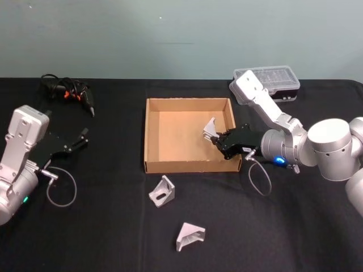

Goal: Use one hand to pick up the angle iron from the table and place it into the box.

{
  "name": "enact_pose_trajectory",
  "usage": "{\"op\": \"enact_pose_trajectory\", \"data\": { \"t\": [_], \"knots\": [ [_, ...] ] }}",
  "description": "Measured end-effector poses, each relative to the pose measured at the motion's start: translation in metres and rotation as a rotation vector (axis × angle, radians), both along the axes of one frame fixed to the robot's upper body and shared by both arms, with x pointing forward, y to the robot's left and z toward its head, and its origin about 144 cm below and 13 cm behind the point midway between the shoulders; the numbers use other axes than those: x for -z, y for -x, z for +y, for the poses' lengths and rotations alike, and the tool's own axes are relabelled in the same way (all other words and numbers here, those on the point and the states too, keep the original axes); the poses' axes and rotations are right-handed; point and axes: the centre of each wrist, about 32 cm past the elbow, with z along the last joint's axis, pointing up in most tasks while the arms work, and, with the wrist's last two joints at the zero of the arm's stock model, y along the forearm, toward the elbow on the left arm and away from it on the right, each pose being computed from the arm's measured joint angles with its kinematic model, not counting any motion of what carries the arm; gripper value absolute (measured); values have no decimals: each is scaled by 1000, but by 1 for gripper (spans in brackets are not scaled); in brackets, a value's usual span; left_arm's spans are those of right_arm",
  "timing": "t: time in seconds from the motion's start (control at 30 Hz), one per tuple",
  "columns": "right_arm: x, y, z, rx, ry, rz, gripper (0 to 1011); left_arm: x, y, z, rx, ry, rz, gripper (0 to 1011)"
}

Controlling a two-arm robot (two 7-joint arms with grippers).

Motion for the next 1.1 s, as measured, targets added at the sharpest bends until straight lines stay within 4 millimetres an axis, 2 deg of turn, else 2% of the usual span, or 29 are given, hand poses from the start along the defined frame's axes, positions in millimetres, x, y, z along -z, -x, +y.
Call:
{"op": "enact_pose_trajectory", "data": {
  "t": [0.13,0.3,0.4,0.5,0.63,0.83,1.1],
  "knots": [
    [1,0,-1,-2,0,2,93,0,0,0,0,0,0,1000],
    [0,1,-2,-1,0,-2,221,0,0,0,0,0,0,1000],
    [-2,3,-3,1,-5,-13,360,0,0,0,0,0,0,1000],
    [-4,5,-5,4,-12,-24,413,0,0,0,0,0,0,1000],
    [-11,11,-10,11,-34,-56,583,0,0,0,0,0,0,1000],
    [-22,21,-17,12,-57,-93,742,0,0,0,0,0,0,1000],
    [-36,44,-30,-34,-70,-146,969,0,0,0,0,0,0,1000]
  ]
}}
